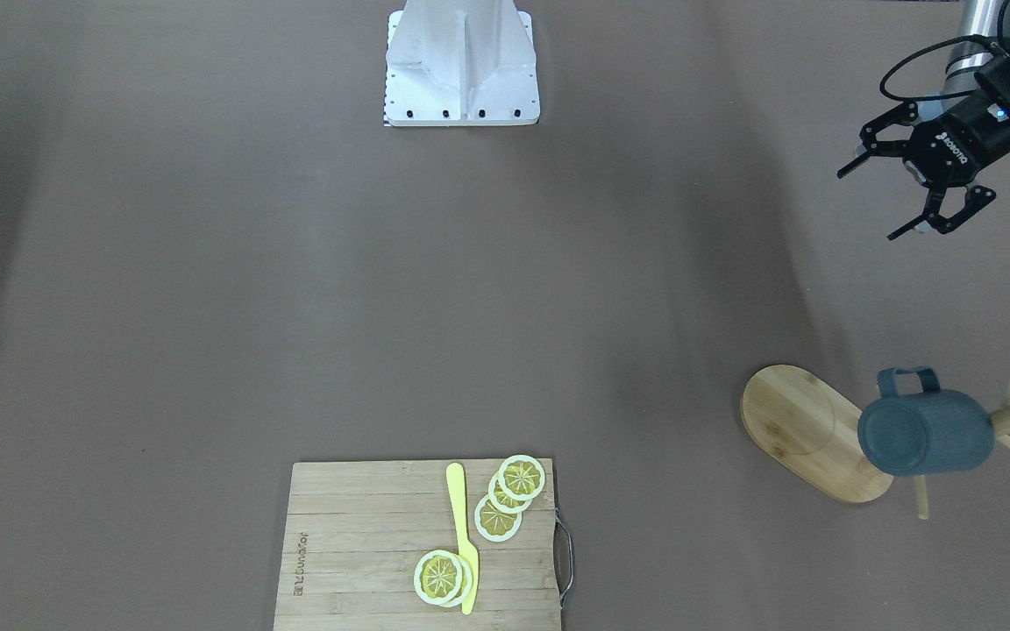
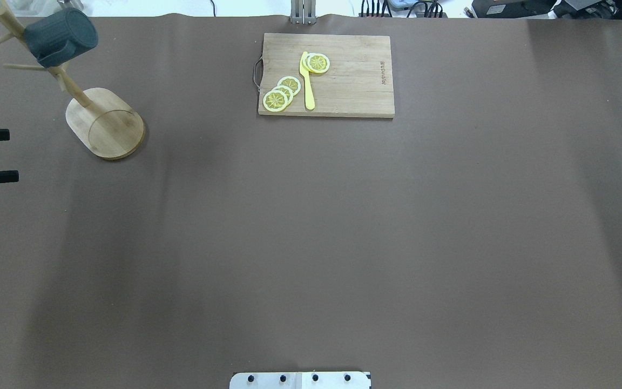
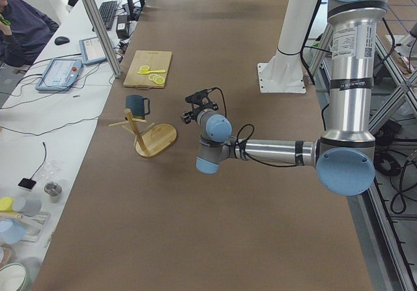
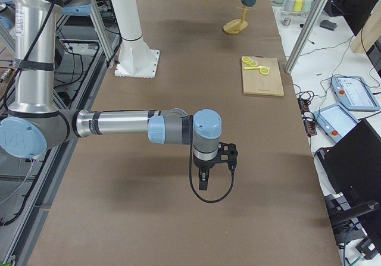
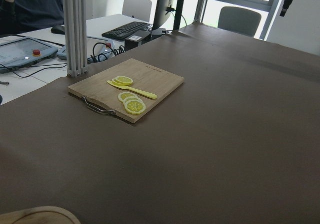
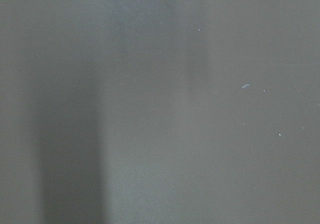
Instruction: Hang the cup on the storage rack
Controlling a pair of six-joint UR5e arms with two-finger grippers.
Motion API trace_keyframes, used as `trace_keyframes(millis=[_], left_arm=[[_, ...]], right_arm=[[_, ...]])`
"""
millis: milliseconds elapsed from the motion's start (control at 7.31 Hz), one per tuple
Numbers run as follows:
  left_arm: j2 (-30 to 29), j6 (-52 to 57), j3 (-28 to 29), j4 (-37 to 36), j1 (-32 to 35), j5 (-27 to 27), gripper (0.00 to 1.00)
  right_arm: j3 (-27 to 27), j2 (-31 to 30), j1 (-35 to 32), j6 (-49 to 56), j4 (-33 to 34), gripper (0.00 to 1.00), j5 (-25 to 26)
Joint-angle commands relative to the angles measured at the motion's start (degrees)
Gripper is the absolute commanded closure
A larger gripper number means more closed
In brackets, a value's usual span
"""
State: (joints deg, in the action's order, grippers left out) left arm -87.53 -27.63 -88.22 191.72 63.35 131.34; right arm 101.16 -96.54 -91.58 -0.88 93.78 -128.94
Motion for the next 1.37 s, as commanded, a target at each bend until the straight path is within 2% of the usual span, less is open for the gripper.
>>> trace_keyframes(millis=[0, 274, 684, 1095, 1232], left_arm=[[1.1, 9.5, -0.1, -9.2, 2.7, 0.5, 0.01], [3.6, 13.6, -0.2, -12.9, 4.1, 0.5, 0.01], [6.8, 14.4, -0.3, -16.4, 5.0, 0.5, 0.01], [6.8, 17.2, -0.6, -28.9, 7.3, 0.6, 0.01], [6.7, 21.2, -2.7, -35.0, 8.2, 0.6, 0.01]], right_arm=[[0.0, -0.1, 0.0, 0.1, 0.0, 0.00, 0.0], [-0.1, -0.2, 0.0, 0.4, 0.0, 0.00, 0.1], [-0.3, -0.2, 0.0, 0.4, 0.0, 0.00, 0.1], [-0.3, -0.2, 0.0, 0.5, 0.0, 0.00, 0.1], [-0.3, -0.2, 0.0, 0.4, 0.0, 0.00, 0.1]])
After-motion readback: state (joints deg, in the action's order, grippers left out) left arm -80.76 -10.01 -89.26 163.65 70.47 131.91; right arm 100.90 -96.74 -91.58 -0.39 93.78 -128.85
